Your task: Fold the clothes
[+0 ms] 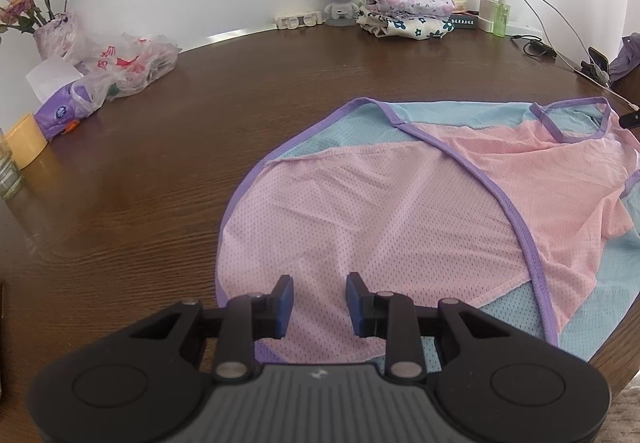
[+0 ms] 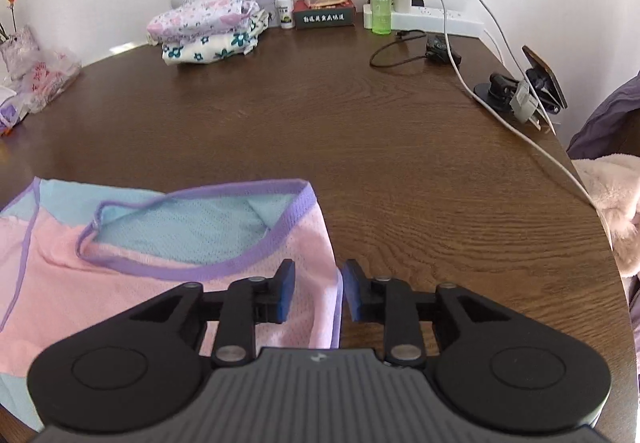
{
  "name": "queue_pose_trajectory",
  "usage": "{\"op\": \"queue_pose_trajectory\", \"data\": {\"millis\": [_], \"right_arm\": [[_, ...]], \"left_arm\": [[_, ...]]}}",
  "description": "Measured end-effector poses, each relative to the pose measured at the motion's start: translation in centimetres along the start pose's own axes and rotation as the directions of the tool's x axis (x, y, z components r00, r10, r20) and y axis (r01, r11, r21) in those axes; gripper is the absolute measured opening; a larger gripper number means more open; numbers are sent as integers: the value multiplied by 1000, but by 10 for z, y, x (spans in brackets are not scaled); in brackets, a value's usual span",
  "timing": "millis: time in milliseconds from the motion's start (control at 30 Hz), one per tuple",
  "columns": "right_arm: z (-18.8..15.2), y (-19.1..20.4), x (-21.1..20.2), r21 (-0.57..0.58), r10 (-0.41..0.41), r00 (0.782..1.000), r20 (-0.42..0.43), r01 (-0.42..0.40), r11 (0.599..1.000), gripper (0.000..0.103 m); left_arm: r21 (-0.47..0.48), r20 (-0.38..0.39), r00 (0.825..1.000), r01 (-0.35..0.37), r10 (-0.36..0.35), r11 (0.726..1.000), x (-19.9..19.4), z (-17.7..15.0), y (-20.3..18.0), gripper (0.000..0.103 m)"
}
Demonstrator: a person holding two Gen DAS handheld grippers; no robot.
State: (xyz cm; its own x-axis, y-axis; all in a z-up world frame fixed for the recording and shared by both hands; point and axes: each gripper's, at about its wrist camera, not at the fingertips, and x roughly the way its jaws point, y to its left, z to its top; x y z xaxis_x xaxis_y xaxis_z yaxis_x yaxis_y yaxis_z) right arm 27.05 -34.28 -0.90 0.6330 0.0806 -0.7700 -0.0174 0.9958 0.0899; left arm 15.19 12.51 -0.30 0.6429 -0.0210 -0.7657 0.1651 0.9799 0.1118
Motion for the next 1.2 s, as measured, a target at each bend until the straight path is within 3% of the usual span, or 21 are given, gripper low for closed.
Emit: {"op": "queue_pose_trajectory", "data": {"millis": [133,233,333,433,500,533,567,767,833,900,1100,1200], "right_arm": [[13,4,16,-9,-3,1000,-2,2,1000,26],[18,7,27,-25,-33,999,-12,33,999,7],[20,0,30,9,-57,998,-22,57,998,7],[15,-9,10,84,26,1000,-12,-25,996,11],[5,-8,-10,88,72,997,-10,-70,994,23],[-1,-4,-18,71,73,997,-15,-71,995,35],[-9,0,-25,50,60,998,-26,-59,997,38],[-50,4,-32,34,-18,995,-95,21,999,35],[-56,5,-31,25,-20,995,-99,22,999,13],[-60,7,-31,-2,-36,995,-97,36,999,7],[-56,-3,-32,-5,-71,993,-99,70,998,7],[-49,-2,-46,39,-24,998,-65,27,999,16]], "left_arm": [[-2,0,1000,2,-2,1000,0,0,1,27],[-7,0,1000,4,-4,1000,-1,0,1,27],[-10,2,1000,5,-5,1000,-1,-1,1,27],[-15,3,1000,5,-5,1000,-1,-1,2,28],[-18,4,1000,4,-4,1000,-1,-1,2,28],[-20,5,1000,4,-4,1000,-1,-1,2,28],[-22,6,1000,4,-3,1000,-1,-1,2,28],[-30,13,1000,3,-3,1000,-2,-3,3,28],[-33,14,1000,3,-3,999,-2,-3,3,28],[-35,15,1000,3,-3,999,-2,-3,3,28],[-49,18,1000,-7,8,999,-3,-3,4,33],[-61,-1,1000,-9,9,998,-4,1,6,35]]}}
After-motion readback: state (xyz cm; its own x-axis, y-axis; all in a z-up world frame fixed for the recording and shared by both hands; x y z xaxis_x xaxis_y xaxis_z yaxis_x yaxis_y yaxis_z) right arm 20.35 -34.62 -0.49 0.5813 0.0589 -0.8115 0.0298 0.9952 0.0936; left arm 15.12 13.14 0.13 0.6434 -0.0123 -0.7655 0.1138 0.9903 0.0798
